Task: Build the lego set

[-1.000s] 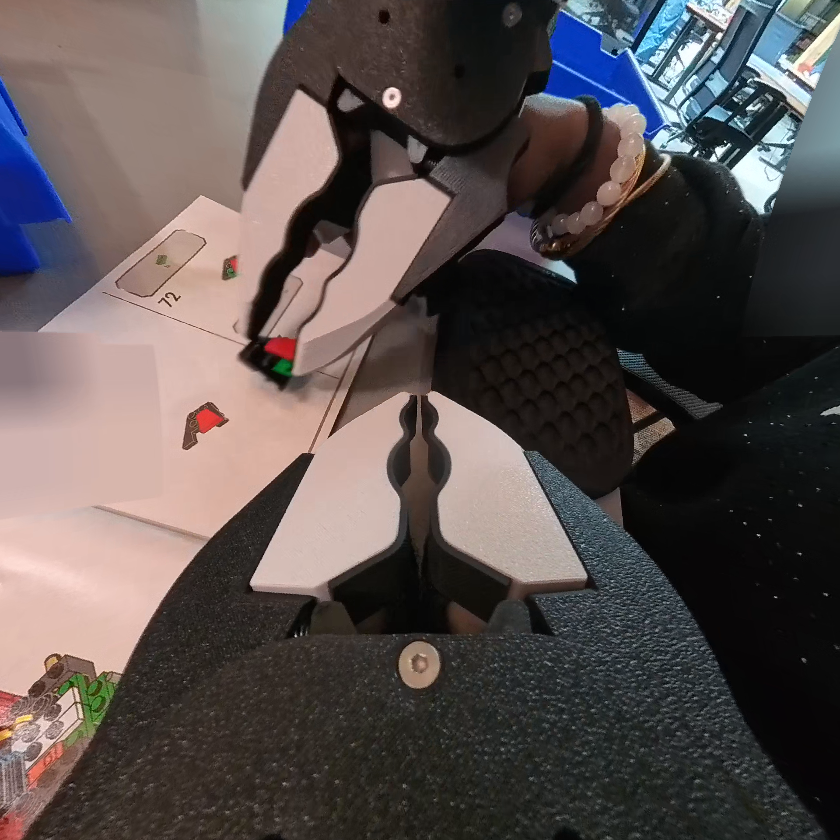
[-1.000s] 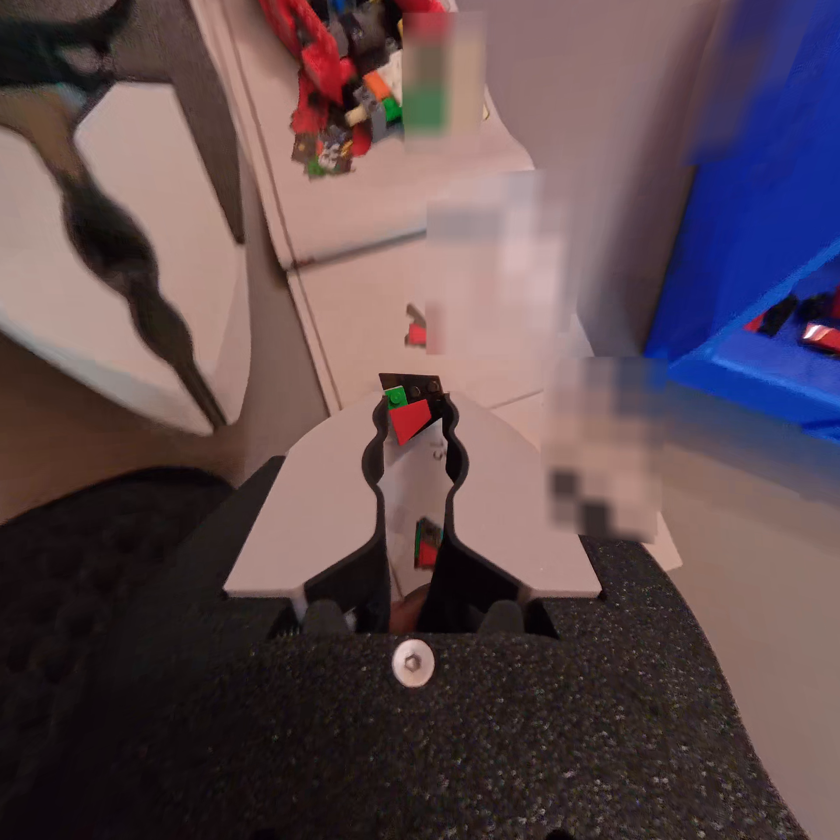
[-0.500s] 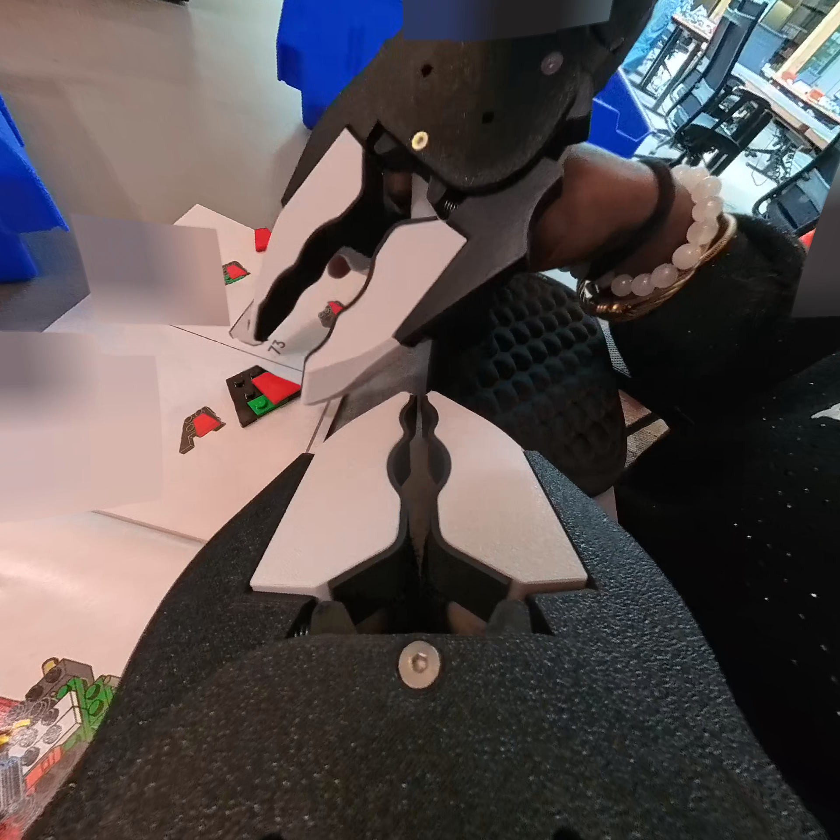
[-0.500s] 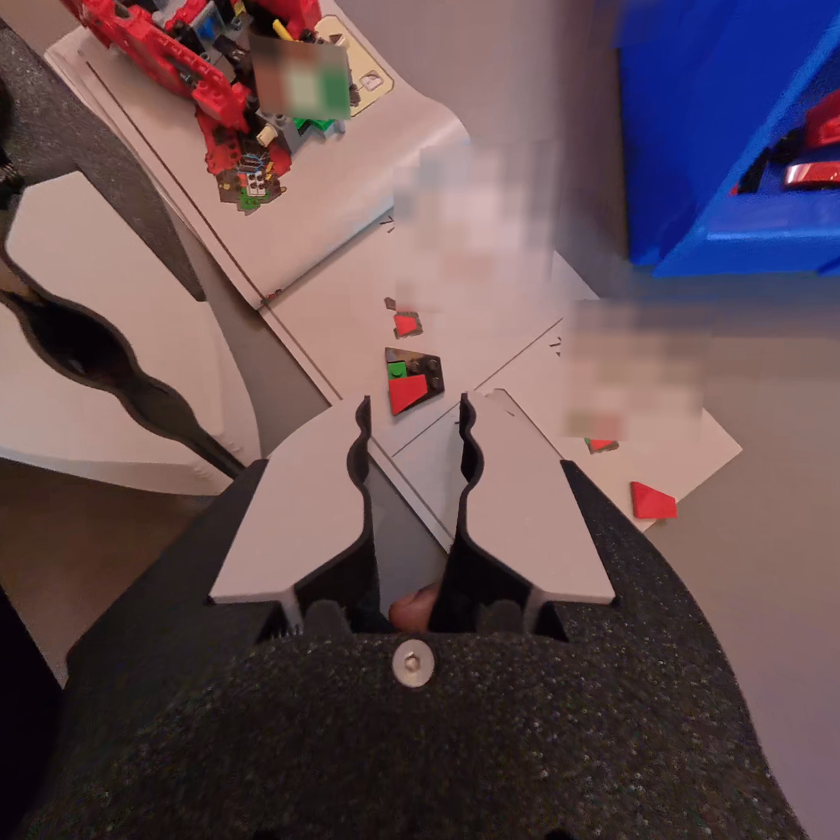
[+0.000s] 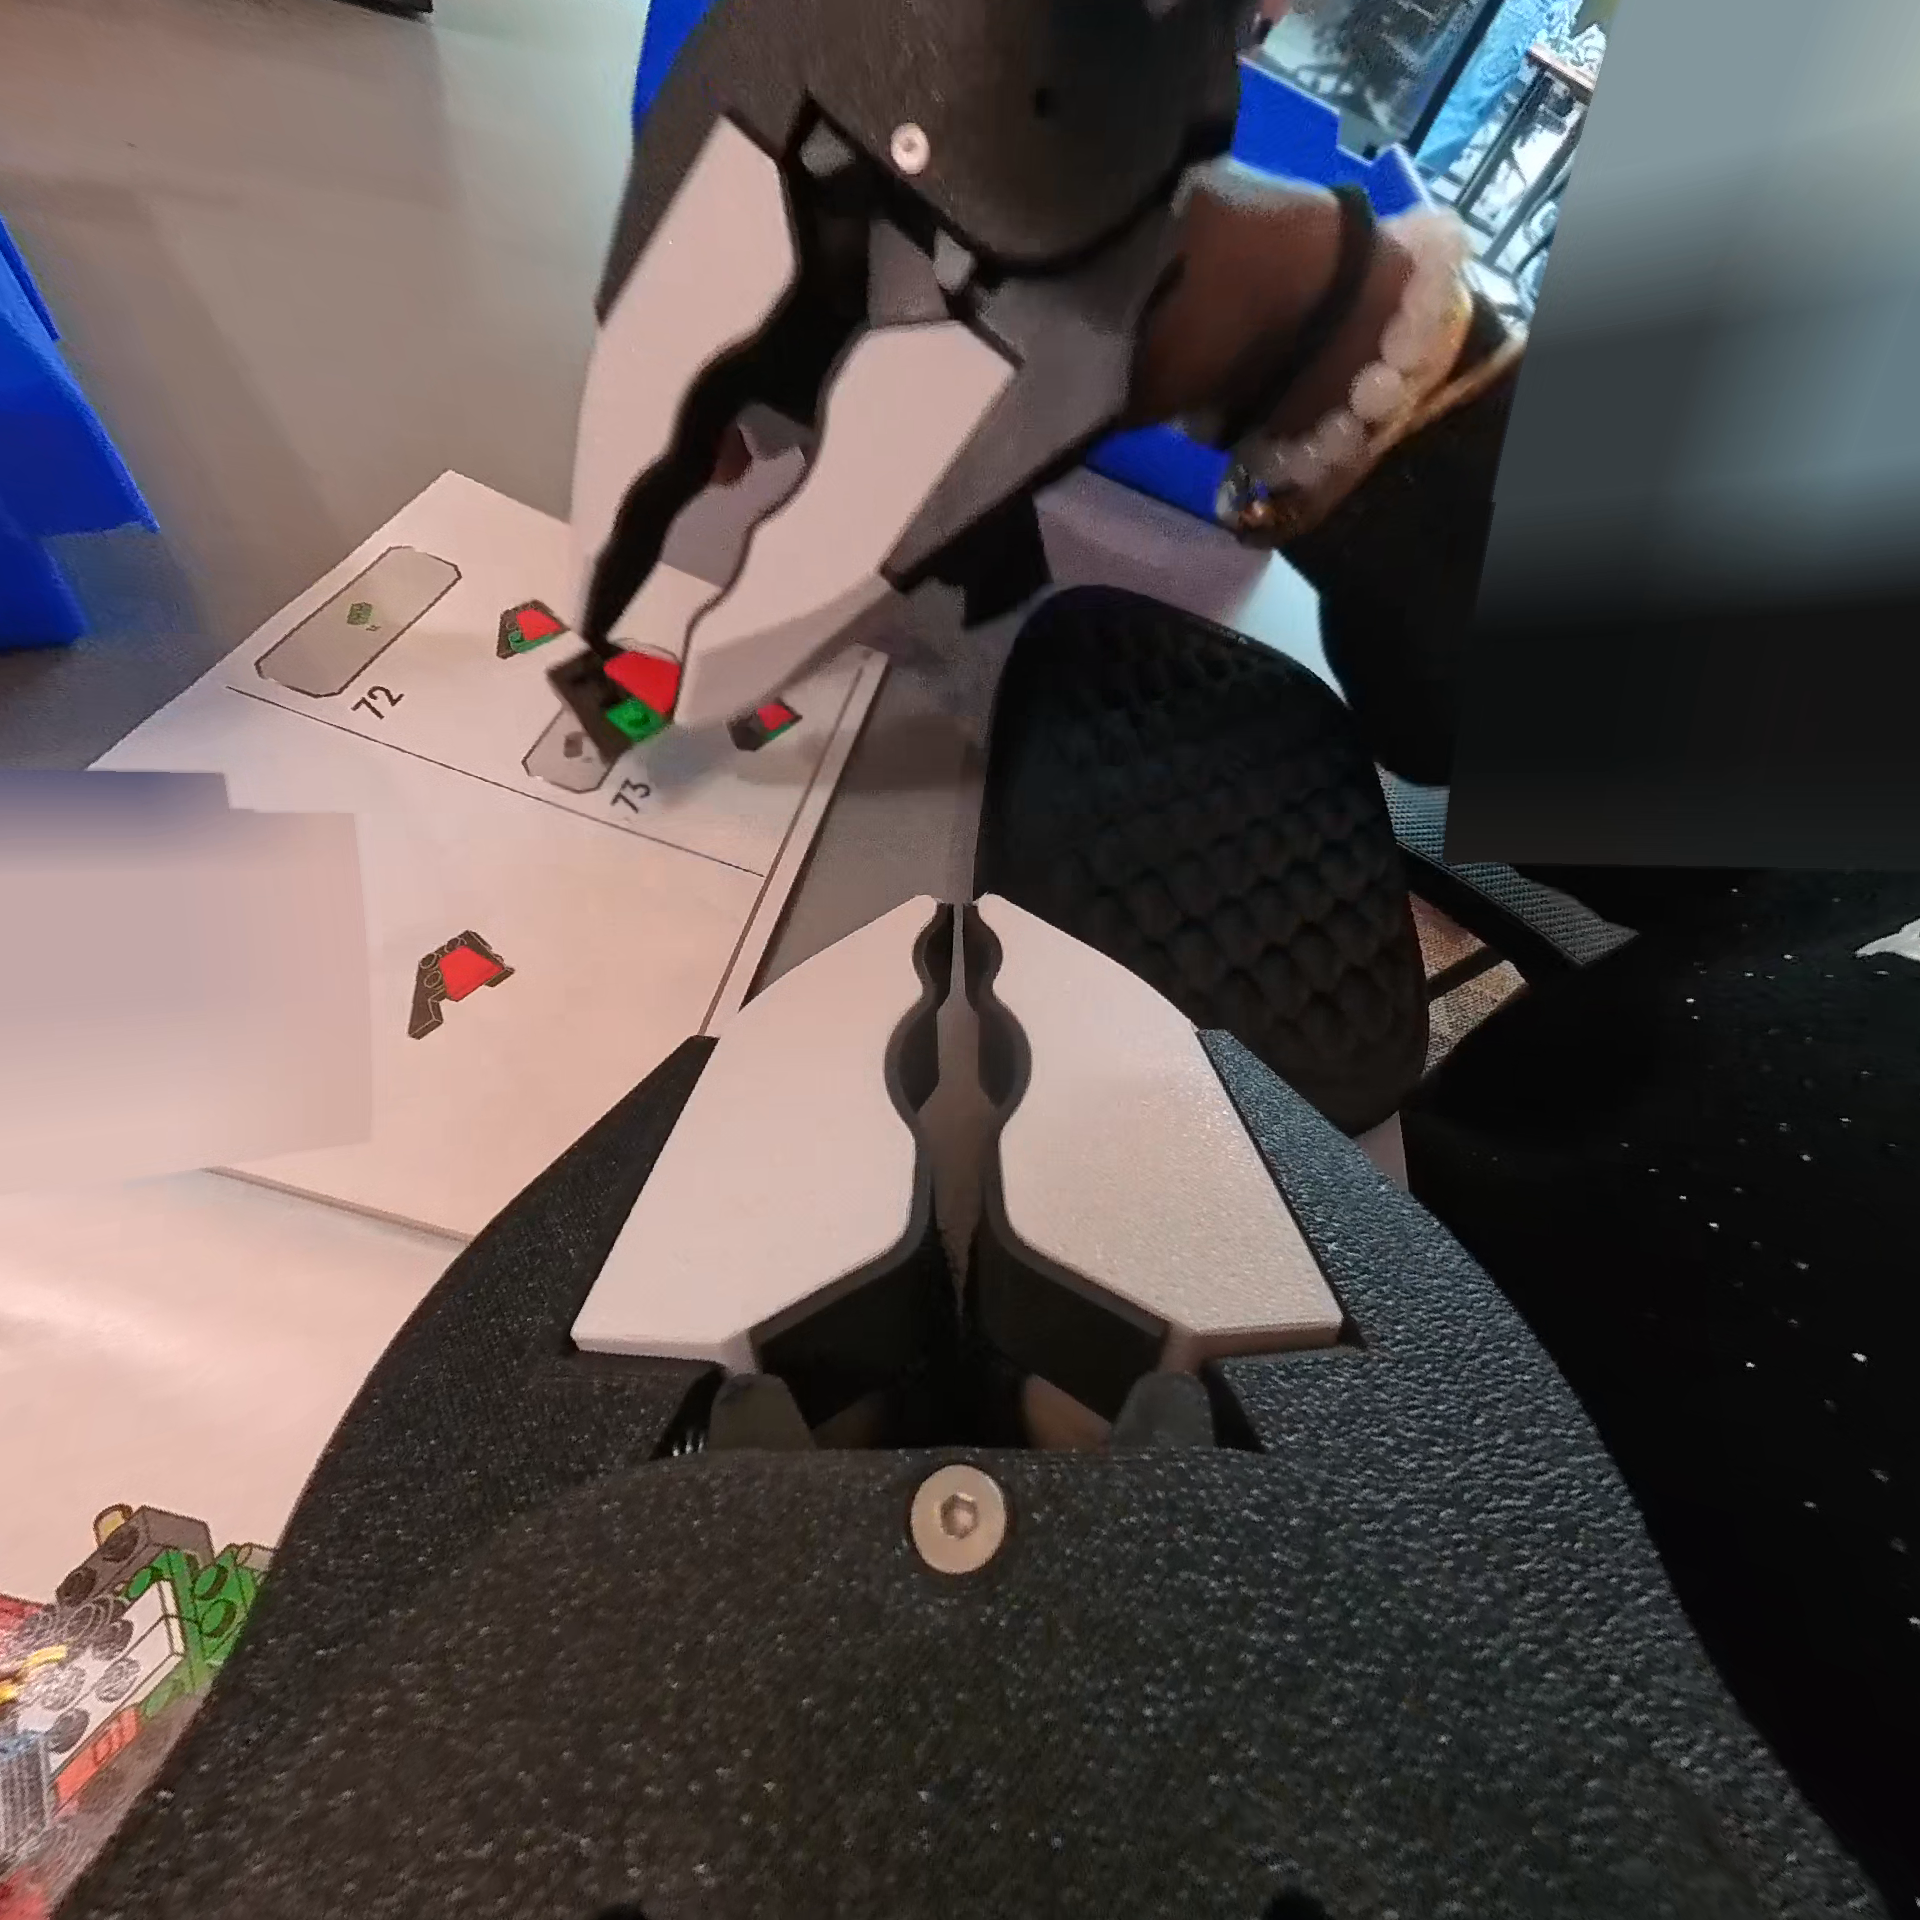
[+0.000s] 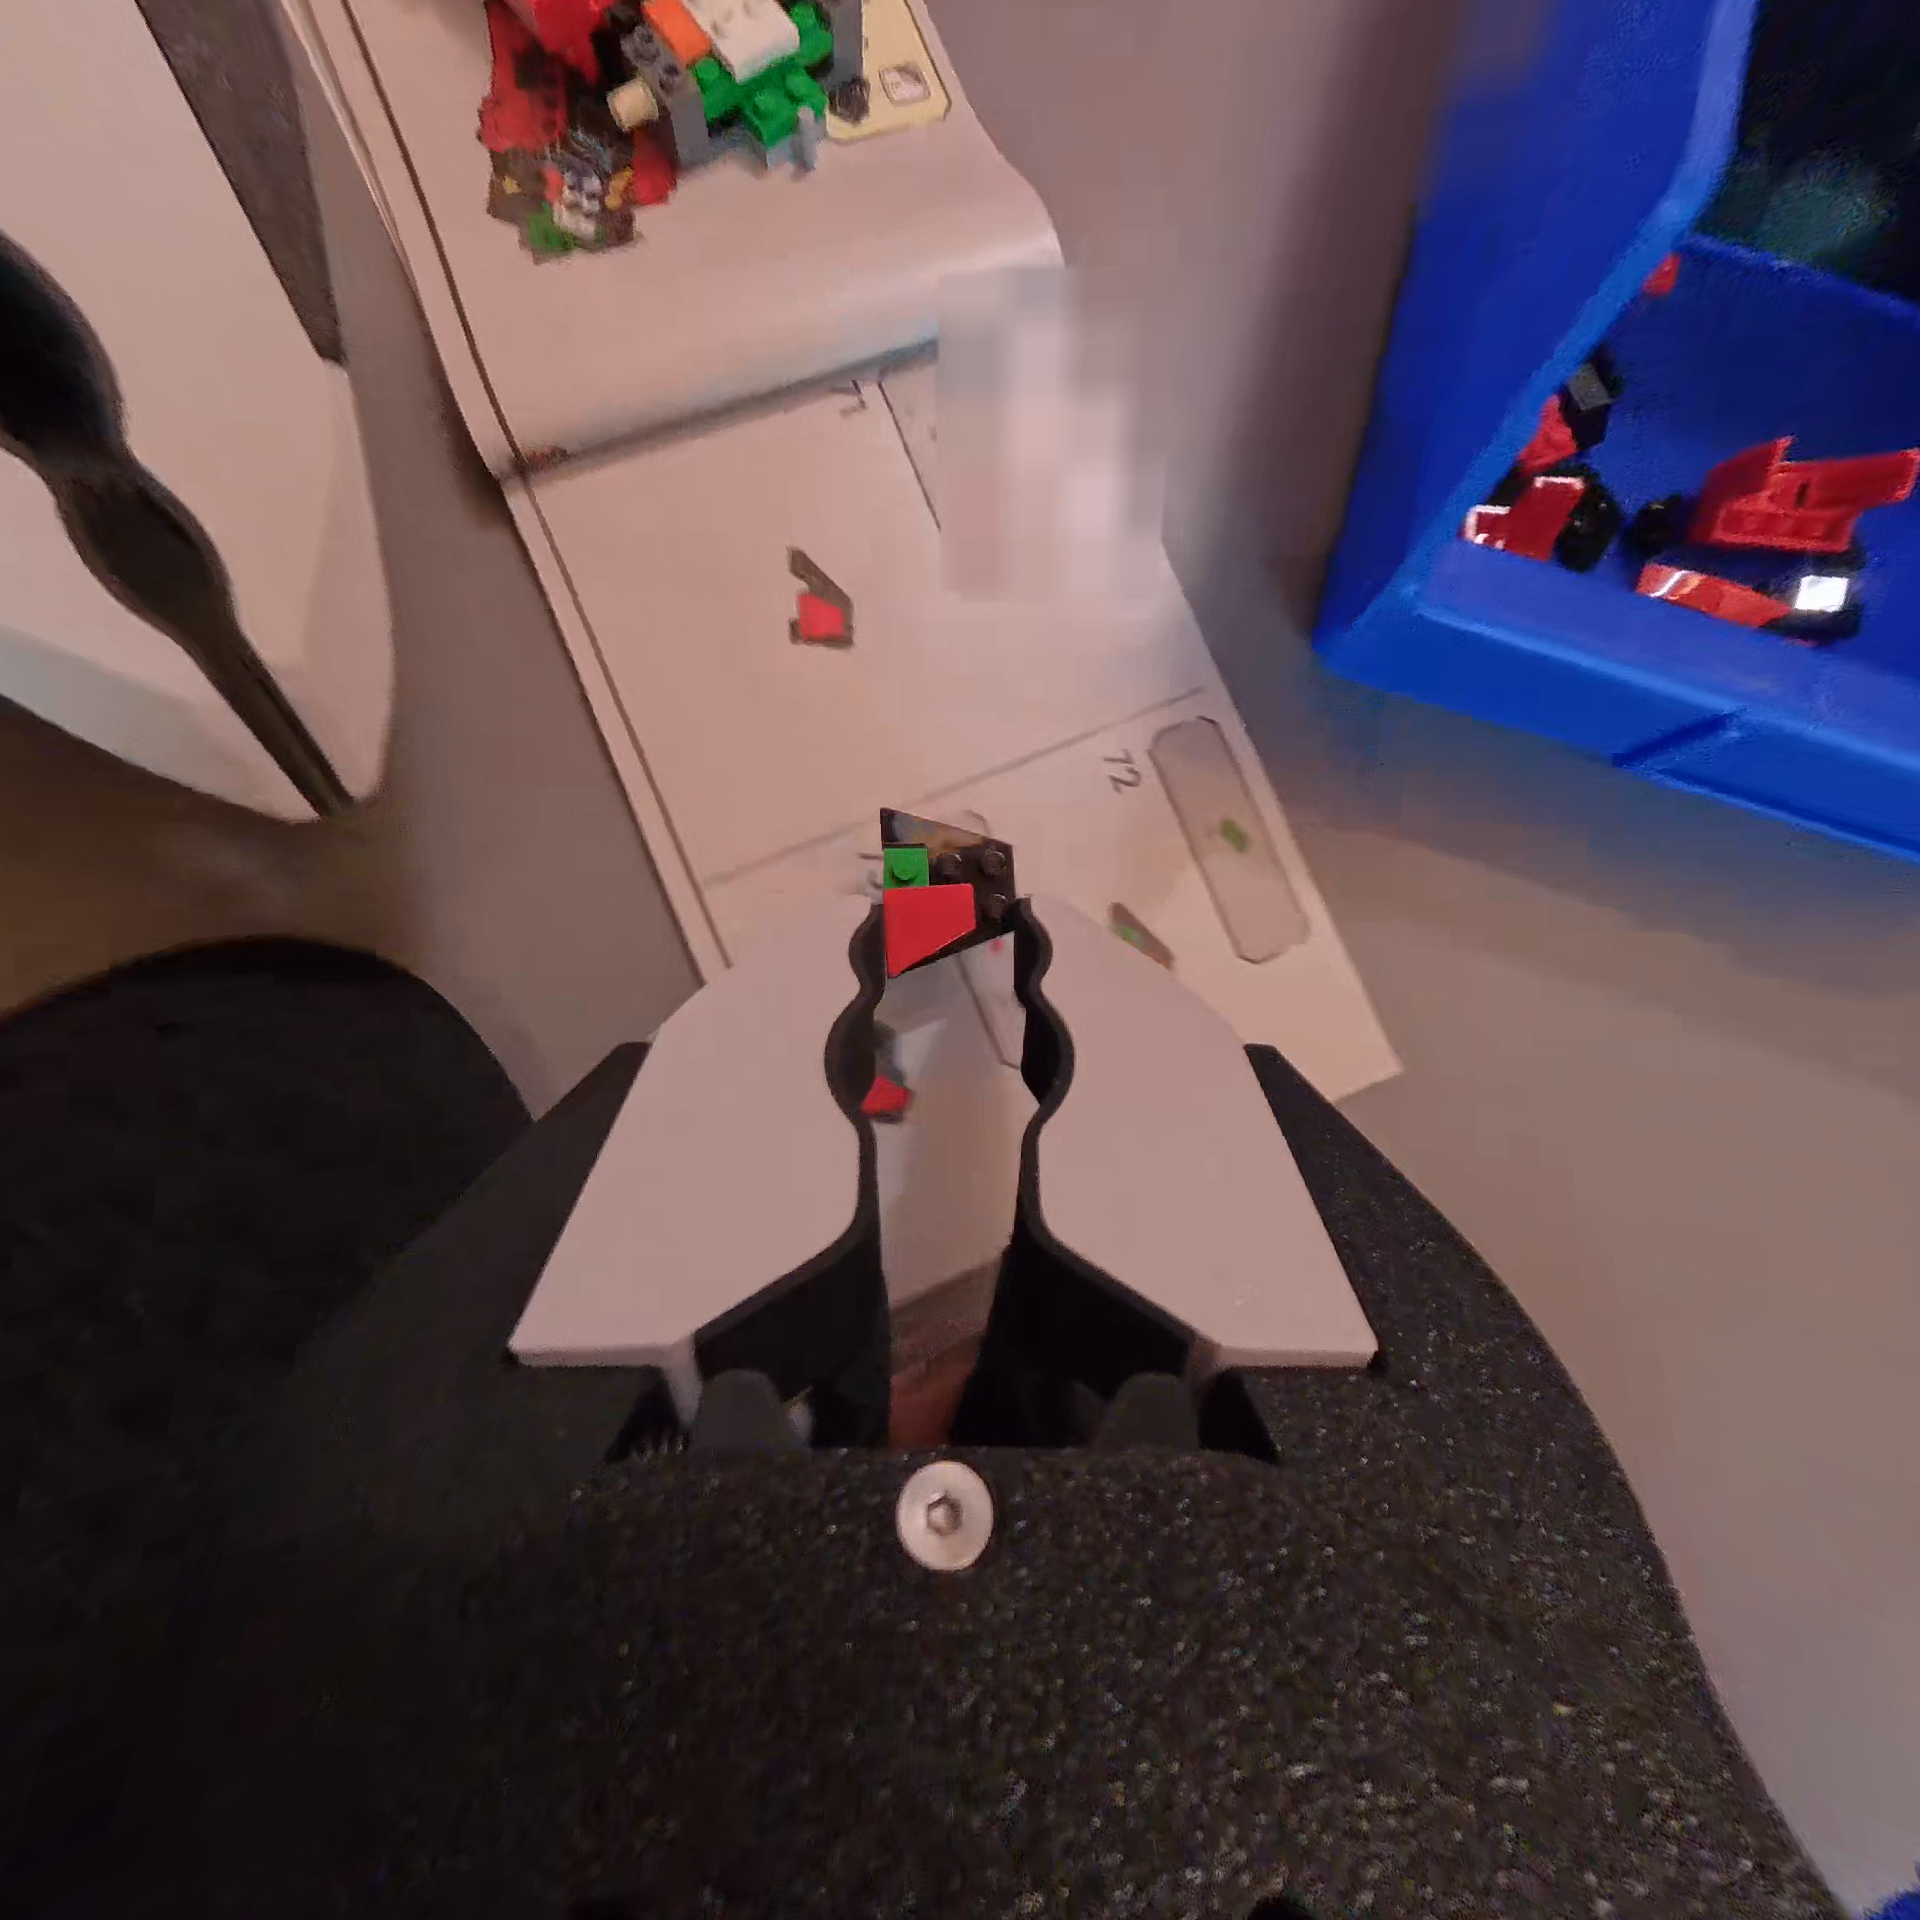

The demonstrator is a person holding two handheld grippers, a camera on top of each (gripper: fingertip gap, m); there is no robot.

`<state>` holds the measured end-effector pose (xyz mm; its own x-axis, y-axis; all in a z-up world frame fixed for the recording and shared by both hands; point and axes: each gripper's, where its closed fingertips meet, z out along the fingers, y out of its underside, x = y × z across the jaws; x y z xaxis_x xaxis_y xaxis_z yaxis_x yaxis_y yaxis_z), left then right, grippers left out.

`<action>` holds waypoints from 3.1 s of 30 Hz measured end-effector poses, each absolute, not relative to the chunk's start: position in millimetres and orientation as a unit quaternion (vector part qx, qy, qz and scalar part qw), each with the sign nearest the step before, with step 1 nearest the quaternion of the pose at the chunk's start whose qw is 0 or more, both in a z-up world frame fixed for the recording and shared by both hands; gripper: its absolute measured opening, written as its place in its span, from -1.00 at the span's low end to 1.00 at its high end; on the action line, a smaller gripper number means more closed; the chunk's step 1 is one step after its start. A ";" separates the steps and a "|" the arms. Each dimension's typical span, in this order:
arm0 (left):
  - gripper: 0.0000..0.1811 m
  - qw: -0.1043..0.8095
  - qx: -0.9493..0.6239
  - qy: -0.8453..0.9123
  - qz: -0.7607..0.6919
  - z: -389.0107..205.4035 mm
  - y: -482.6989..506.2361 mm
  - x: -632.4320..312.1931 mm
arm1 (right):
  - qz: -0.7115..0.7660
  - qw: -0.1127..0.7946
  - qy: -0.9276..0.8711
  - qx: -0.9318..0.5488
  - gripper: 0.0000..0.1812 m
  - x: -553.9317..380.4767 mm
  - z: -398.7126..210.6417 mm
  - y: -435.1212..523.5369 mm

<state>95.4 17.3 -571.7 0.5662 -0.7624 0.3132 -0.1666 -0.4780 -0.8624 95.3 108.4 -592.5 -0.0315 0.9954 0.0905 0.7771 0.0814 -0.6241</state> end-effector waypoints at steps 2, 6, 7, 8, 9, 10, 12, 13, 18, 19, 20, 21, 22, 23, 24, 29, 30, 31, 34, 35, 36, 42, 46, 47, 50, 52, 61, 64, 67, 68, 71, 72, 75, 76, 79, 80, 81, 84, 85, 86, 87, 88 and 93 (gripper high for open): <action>-0.98 0.415 -0.782 0.299 -0.357 -572.1 17.0 95.8 | 0.203 0.259 -0.702 -0.632 -0.74 95.7 -593.7 122.4; -0.99 0.415 -0.781 0.296 -0.360 -571.7 17.4 95.3 | 0.201 0.245 -0.708 -0.632 -0.74 85.7 -602.3 136.7; -0.99 0.415 -0.781 0.295 -0.361 -571.3 17.5 95.0 | 0.201 0.242 -0.711 -0.629 -0.74 84.2 -604.5 137.2; -0.99 0.416 -0.781 0.294 -0.363 -571.0 17.6 94.9 | 0.198 0.239 -0.714 -0.628 -0.74 83.9 -607.4 138.2; -0.99 0.415 -0.780 0.294 -0.363 -571.0 17.5 94.9 | 0.189 0.235 -0.715 -0.631 -0.73 85.6 -610.6 140.0; -0.99 0.415 -0.781 0.294 -0.364 -571.2 17.5 95.0 | 0.188 0.239 -0.710 -0.635 -0.67 85.9 -609.3 141.4; -0.98 0.415 -0.780 0.296 -0.363 -571.3 17.0 95.4 | 0.176 0.255 -0.705 -0.638 -0.61 92.9 -601.8 144.9; -0.98 0.415 -0.780 0.297 -0.363 -571.3 16.8 95.6 | 0.172 0.268 -0.699 -0.640 -0.61 97.2 -596.1 146.5; -0.98 0.414 -0.780 0.297 -0.363 -571.3 16.7 95.6 | 0.207 0.305 -0.643 -0.671 -0.61 113.4 -576.4 135.5; -0.98 0.414 -0.780 0.298 -0.362 -571.4 16.7 95.8 | 0.208 0.297 -0.632 -0.685 -0.66 117.6 -578.6 130.5; -0.98 0.413 -0.780 0.298 -0.362 -571.7 16.6 95.9 | 0.208 0.280 -0.623 -0.700 -0.77 122.4 -583.1 124.2; -0.98 0.414 -0.780 0.299 -0.362 -571.6 16.6 95.9 | 0.212 0.261 -0.614 -0.714 -0.91 125.8 -588.4 117.0; -0.98 0.414 -0.780 0.298 -0.361 -571.5 16.6 95.9 | 0.217 0.243 -0.609 -0.724 -0.96 127.8 -594.0 109.7; -0.98 0.414 -0.780 0.298 -0.362 -571.4 16.8 95.8 | 0.217 0.231 -0.604 -0.731 -1.00 129.0 -599.1 104.7; -0.98 0.414 -0.781 0.298 -0.361 -571.5 16.8 95.8 | 0.210 0.228 -0.597 -0.740 -1.00 129.8 -604.2 103.2; -0.98 0.414 -0.782 0.301 -0.357 -572.4 16.6 96.4 | 0.176 0.227 -0.588 -0.756 -0.99 132.0 -613.9 101.2; -0.98 0.413 -0.782 0.301 -0.356 -572.6 16.6 96.5 | 0.176 0.228 -0.585 -0.758 -0.99 132.0 -613.8 101.3; -0.98 0.413 -0.783 0.301 -0.355 -572.8 16.7 96.5 | 0.180 0.226 -0.579 -0.762 -0.99 132.0 -613.8 101.3; -0.98 0.412 -0.783 0.303 -0.354 -573.2 16.4 96.9 | 0.197 0.229 -0.569 -0.765 -1.00 131.9 -613.6 101.4; -0.98 0.411 -0.783 0.304 -0.353 -573.4 16.4 97.0 | 0.202 0.235 -0.566 -0.764 -1.00 131.9 -613.5 101.6; -0.98 0.411 -0.783 0.304 -0.353 -573.5 16.4 97.0 | 0.207 0.240 -0.558 -0.767 -1.00 131.9 -613.4 101.6; -0.98 0.409 -0.783 0.309 -0.352 -574.0 15.3 98.2 | 0.194 0.239 -0.571 -0.761 -0.91 127.2 -607.3 102.6; -0.99 0.411 -0.782 0.305 -0.357 -572.7 15.6 97.7 | 0.213 0.302 -0.580 -0.726 -0.61 97.4 -560.8 127.7; -0.99 0.411 -0.781 0.304 -0.357 -572.3 15.8 97.5 | 0.199 0.324 -0.581 -0.719 -0.62 92.4 -551.2 141.4; -0.98 0.413 -0.779 0.301 -0.363 -570.7 15.9 97.0 | 0.194 0.331 -0.592 -0.708 -0.71 74.9 -543.8 170.0; -0.98 0.416 -0.777 0.296 -0.368 -569.1 16.3 96.1 | 0.223 0.314 -0.607 -0.695 -0.77 58.7 -546.3 176.7; -0.98 0.418 -0.777 0.296 -0.367 -568.8 16.1 96.2 | 0.282 0.197 -0.715 -0.608 -0.82 17.4 -551.7 143.3; -0.98 0.419 -0.776 0.298 -0.366 -569.6 15.5 95.9 | 0.318 0.198 -0.722 -0.582 -0.82 6.5 -536.0 136.0; -0.98 0.420 -0.774 0.296 -0.369 -570.0 15.6 94.5 | 0.338 0.225 -0.712 -0.573 -0.82 4.6 -511.4 146.9; -0.98 0.421 -0.774 0.295 -0.371 -570.2 15.7 93.8 | 0.333 0.241 -0.706 -0.577 -0.86 5.9 -504.5 156.2; -0.98 0.421 -0.773 0.294 -0.373 -570.4 15.4 92.5 | 0.319 0.256 -0.687 -0.600 -0.97 12.7 -498.7 178.2; -0.98 0.422 -0.772 0.294 -0.374 -570.2 15.5 92.3 | 0.318 0.251 -0.687 -0.603 -0.99 13.7 -502.6 179.5; -0.99 0.426 -0.770 0.296 -0.372 -569.0 16.4 91.8 | 0.306 0.212 -0.706 -0.603 -1.00 12.0 -530.4 168.5; -0.99 0.426 -0.769 0.298 -0.373 -569.0 16.9 91.9 | 0.310 0.189 -0.720 -0.591 -1.00 10.2 -540.1 156.0; -0.99 0.423 -0.768 0.303 -0.373 -569.6 17.4 92.6 | 0.282 0.143 -0.773 -0.549 -1.00 13.2 -562.8 132.2; -0.99 0.423 -0.767 0.304 -0.374 -569.2 17.6 93.2 | 0.282 0.117 -0.794 -0.526 -0.96 18.1 -564.3 124.6; -0.99 0.425 -0.767 0.303 -0.374 -568.6 17.5 93.3 | 0.268 0.113 -0.806 -0.515 -0.95 20.3 -562.7 128.4; -0.99 0.424 -0.765 0.309 -0.373 -568.5 16.1 94.5 | 0.225 0.145 -0.811 -0.520 -0.87 15.2 -543.3 169.9; -0.99 0.424 -0.765 0.311 -0.373 -568.3 15.2 95.1 | 0.222 0.161 -0.805 -0.526 -0.84 9.7 -535.0 185.2; -0.99 0.424 -0.765 0.312 -0.371 -568.6 15.3 95.2 | 0.222 0.177 -0.799 -0.531 -0.82 3.2 -528.0 200.1; -0.99 0.423 -0.765 0.313 -0.371 -568.3 15.5 95.8 | 0.225 0.190 -0.796 -0.529 -0.81 -4.1 -523.0 212.1; -0.99 0.423 -0.764 0.314 -0.371 -568.5 15.2 95.8 | 0.235 0.200 -0.796 -0.521 -0.79 -12.4 -519.9 219.9; -1.00 0.422 -0.762 0.312 -0.379 -568.8 13.9 95.5 | 0.285 0.185 -0.812 -0.474 -0.70 -43.8 -534.9 223.2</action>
<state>95.5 13.9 -568.8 0.5182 -0.7952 0.3149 -0.1556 -0.4496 -0.8795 -43.8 223.2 -534.9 -0.4815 0.8760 0.0293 0.6649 0.3869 -0.6389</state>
